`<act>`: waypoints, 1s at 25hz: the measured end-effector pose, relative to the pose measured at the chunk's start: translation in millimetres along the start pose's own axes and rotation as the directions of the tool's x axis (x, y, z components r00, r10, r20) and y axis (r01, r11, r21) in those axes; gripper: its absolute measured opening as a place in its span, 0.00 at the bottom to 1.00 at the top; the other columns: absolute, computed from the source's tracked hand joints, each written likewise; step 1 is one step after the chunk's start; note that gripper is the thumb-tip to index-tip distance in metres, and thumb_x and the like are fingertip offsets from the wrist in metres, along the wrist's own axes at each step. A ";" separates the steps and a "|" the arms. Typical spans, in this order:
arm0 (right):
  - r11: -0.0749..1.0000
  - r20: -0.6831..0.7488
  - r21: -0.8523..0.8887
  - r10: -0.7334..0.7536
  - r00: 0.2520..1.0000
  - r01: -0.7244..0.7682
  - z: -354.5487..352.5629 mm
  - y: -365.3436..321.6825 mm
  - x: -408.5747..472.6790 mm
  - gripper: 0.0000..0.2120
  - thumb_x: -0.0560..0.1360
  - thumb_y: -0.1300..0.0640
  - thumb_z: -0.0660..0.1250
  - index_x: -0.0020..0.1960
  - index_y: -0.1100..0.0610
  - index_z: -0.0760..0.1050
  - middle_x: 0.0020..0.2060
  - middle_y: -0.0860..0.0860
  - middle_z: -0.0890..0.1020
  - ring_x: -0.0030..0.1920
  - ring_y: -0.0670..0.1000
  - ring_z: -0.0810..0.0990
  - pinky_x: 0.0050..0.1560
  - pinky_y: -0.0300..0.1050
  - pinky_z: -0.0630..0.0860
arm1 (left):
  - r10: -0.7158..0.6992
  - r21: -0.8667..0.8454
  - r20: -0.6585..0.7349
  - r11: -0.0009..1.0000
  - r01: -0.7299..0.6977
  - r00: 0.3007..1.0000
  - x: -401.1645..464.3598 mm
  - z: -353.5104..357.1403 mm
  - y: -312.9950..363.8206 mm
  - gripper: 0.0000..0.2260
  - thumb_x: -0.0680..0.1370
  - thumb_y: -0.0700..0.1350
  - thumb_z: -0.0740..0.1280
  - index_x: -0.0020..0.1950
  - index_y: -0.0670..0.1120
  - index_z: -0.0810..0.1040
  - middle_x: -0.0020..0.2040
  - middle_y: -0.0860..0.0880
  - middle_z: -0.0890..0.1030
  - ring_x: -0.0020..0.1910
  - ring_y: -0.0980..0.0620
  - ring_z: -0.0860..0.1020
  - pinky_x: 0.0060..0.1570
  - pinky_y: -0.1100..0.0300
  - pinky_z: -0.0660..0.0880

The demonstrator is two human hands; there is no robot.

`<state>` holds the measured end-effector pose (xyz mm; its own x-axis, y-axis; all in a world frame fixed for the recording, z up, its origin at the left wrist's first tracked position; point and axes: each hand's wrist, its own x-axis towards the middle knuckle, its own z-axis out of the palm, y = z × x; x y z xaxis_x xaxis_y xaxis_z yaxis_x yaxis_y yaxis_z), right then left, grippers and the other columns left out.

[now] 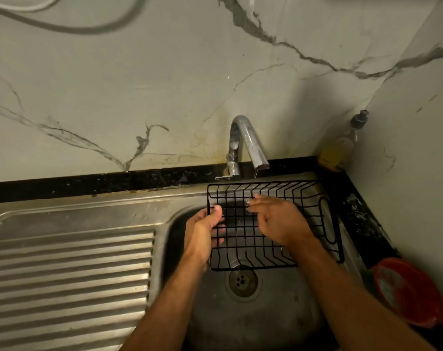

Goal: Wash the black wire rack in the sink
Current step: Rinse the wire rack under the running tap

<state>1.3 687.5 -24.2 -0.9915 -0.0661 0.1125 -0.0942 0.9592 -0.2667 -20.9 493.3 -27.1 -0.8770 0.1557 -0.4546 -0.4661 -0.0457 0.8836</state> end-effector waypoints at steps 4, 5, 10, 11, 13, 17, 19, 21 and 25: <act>0.949 0.028 0.174 0.262 0.965 -0.263 18.3 -47.9 2.6 0.36 0.77 0.63 0.63 0.81 0.55 0.51 0.80 0.55 0.52 0.80 0.54 0.47 0.79 0.51 0.49 | 0.019 0.025 0.049 0.999 -0.020 0.999 -6.7 2.6 2.7 0.17 0.75 0.60 0.69 0.56 0.49 0.85 0.54 0.47 0.87 0.56 0.44 0.84 0.60 0.38 0.78; 0.960 0.119 0.156 0.217 0.969 -0.234 20.3 -50.5 1.4 0.39 0.77 0.65 0.63 0.81 0.54 0.45 0.80 0.55 0.44 0.80 0.54 0.40 0.79 0.52 0.44 | 0.014 0.021 0.040 1.000 -0.015 0.999 -6.6 -0.1 4.6 0.17 0.76 0.60 0.69 0.57 0.50 0.84 0.54 0.47 0.86 0.56 0.45 0.84 0.60 0.39 0.78; 0.999 0.278 0.008 -0.039 0.960 0.038 14.5 -46.5 -11.8 0.28 0.79 0.64 0.60 0.77 0.49 0.62 0.77 0.50 0.62 0.76 0.52 0.62 0.75 0.52 0.62 | 0.032 0.011 0.014 0.999 -0.032 0.999 -2.6 -11.0 6.1 0.27 0.70 0.67 0.68 0.60 0.50 0.83 0.56 0.49 0.86 0.59 0.46 0.82 0.61 0.42 0.77; 0.998 0.159 0.060 0.001 0.987 -0.011 15.3 -49.4 -10.3 0.23 0.79 0.61 0.60 0.73 0.49 0.70 0.70 0.50 0.74 0.68 0.51 0.74 0.69 0.50 0.72 | 0.042 0.029 0.022 0.999 -0.042 0.999 -2.0 -9.6 3.3 0.28 0.69 0.68 0.69 0.59 0.50 0.84 0.56 0.49 0.86 0.60 0.46 0.82 0.62 0.41 0.77; 0.913 -0.040 0.362 0.219 0.975 -0.190 17.7 -58.4 -5.7 0.18 0.78 0.62 0.62 0.66 0.50 0.77 0.58 0.49 0.81 0.55 0.46 0.80 0.58 0.45 0.78 | 0.063 0.036 0.037 0.997 -0.064 0.997 -5.7 -4.1 0.6 0.24 0.75 0.64 0.68 0.59 0.47 0.84 0.54 0.47 0.87 0.58 0.44 0.83 0.58 0.44 0.79; 0.454 0.522 0.669 0.275 0.807 -0.588 12.5 -41.0 -4.1 0.09 0.75 0.66 0.68 0.50 0.55 0.81 0.44 0.54 0.84 0.36 0.49 0.82 0.40 0.46 0.81 | 0.105 0.002 0.012 0.994 -0.105 0.994 -3.0 -7.8 0.8 0.18 0.79 0.56 0.68 0.59 0.43 0.82 0.54 0.43 0.86 0.57 0.42 0.84 0.55 0.47 0.80; 0.408 0.691 0.566 0.240 0.682 -0.717 0.0 -14.3 -6.2 0.07 0.72 0.67 0.70 0.48 0.59 0.82 0.43 0.57 0.86 0.39 0.53 0.85 0.47 0.48 0.83 | 0.102 -0.012 -0.022 0.995 -0.102 0.995 -0.3 -10.1 3.9 0.14 0.82 0.52 0.66 0.60 0.44 0.81 0.54 0.44 0.86 0.57 0.41 0.83 0.56 0.47 0.79; 0.444 0.588 0.493 0.463 0.663 -0.748 -10.6 8.3 -1.8 0.05 0.72 0.65 0.70 0.47 0.59 0.82 0.42 0.58 0.86 0.40 0.53 0.86 0.48 0.50 0.84 | 0.087 -0.039 -0.059 0.995 -0.090 0.994 -0.4 -10.1 5.2 0.12 0.83 0.51 0.64 0.59 0.46 0.81 0.54 0.45 0.85 0.57 0.41 0.83 0.57 0.46 0.79; 0.655 -0.003 0.332 0.721 0.693 -0.679 -13.1 -0.6 7.3 0.11 0.73 0.59 0.67 0.55 0.56 0.75 0.50 0.55 0.80 0.41 0.48 0.79 0.36 0.42 0.78 | 0.085 -0.086 -0.100 0.992 -0.093 0.991 0.1 -11.7 2.7 0.13 0.83 0.52 0.64 0.60 0.46 0.81 0.57 0.43 0.85 0.59 0.39 0.82 0.62 0.40 0.78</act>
<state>-4.7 690.1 -10.7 -0.7551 0.6461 -0.1115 0.5818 0.5819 -0.5683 -23.6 481.6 -26.1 -0.9205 0.0515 -0.3872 -0.3905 -0.1449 0.9091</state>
